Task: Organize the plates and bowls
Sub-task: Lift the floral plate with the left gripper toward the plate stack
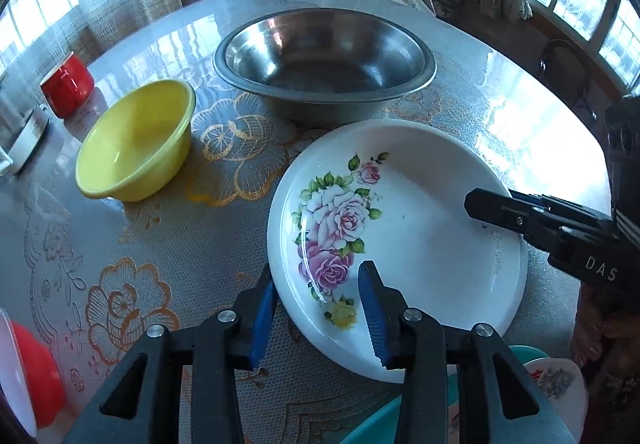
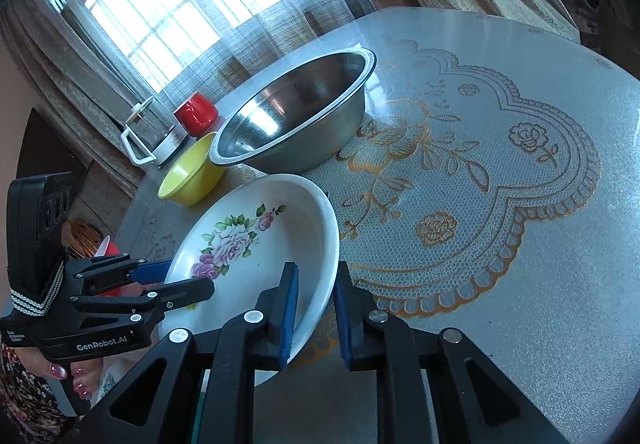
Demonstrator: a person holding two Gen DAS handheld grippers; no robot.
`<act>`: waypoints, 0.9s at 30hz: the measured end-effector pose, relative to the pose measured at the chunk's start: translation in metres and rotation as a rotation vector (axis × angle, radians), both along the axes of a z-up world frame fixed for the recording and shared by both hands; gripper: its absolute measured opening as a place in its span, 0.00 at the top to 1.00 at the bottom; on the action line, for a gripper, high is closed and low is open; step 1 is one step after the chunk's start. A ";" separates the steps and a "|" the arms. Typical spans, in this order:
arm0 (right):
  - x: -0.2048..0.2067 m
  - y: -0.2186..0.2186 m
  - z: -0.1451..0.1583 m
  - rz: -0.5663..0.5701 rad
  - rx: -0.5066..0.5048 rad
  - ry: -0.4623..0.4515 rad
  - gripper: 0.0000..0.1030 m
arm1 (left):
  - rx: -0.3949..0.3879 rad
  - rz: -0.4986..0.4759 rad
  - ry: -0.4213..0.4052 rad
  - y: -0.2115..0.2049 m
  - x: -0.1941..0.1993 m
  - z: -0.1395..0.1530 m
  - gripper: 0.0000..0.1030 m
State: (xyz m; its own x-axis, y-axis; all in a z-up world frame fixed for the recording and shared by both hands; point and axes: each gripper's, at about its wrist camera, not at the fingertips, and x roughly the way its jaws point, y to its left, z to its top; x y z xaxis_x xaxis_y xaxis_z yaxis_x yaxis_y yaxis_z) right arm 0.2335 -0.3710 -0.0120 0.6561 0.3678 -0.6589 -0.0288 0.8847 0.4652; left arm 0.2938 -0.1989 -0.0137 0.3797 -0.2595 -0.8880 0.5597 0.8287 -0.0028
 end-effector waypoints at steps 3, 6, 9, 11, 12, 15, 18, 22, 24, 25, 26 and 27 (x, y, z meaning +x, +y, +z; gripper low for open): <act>0.000 -0.005 -0.003 -0.016 0.047 0.000 0.85 | 0.004 0.005 -0.013 -0.001 -0.004 0.000 0.60; 0.000 -0.008 -0.004 -0.023 0.069 0.001 0.85 | 0.006 0.008 -0.027 0.002 -0.008 0.005 0.61; 0.000 -0.004 -0.002 -0.024 0.038 0.001 0.86 | 0.012 0.009 -0.041 0.004 -0.011 0.007 0.61; 0.000 -0.001 -0.001 -0.026 0.019 0.002 0.86 | 0.019 0.010 -0.050 0.004 -0.011 0.007 0.63; 0.000 -0.001 -0.001 -0.026 0.010 0.002 0.86 | 0.024 0.009 -0.054 0.004 -0.011 0.006 0.64; 0.001 0.003 0.000 -0.030 -0.012 0.003 0.86 | 0.052 0.005 -0.076 0.003 -0.013 0.008 0.68; 0.001 0.005 0.001 -0.033 -0.030 0.003 0.86 | 0.077 0.000 -0.100 0.001 -0.013 0.008 0.71; 0.002 0.008 0.001 -0.042 -0.052 0.002 0.85 | 0.089 0.007 -0.114 0.002 -0.013 0.009 0.77; 0.002 0.009 0.002 -0.047 -0.058 0.002 0.85 | 0.075 0.015 -0.114 0.004 -0.012 0.010 0.79; 0.002 0.008 0.001 -0.049 -0.052 0.001 0.86 | 0.067 0.014 -0.115 0.004 -0.013 0.011 0.80; 0.002 0.006 0.001 -0.055 -0.042 0.001 0.86 | 0.064 0.008 -0.114 0.004 -0.014 0.012 0.80; 0.001 0.004 0.000 -0.063 -0.031 0.001 0.87 | 0.063 0.001 -0.110 0.002 -0.016 0.013 0.80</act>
State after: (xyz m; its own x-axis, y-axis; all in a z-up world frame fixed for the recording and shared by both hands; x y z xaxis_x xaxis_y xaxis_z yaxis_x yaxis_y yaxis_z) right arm 0.2347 -0.3673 -0.0121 0.6766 0.3049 -0.6702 0.0284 0.8987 0.4376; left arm 0.2779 -0.1968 -0.0009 0.4762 -0.2044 -0.8552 0.5532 0.8257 0.1106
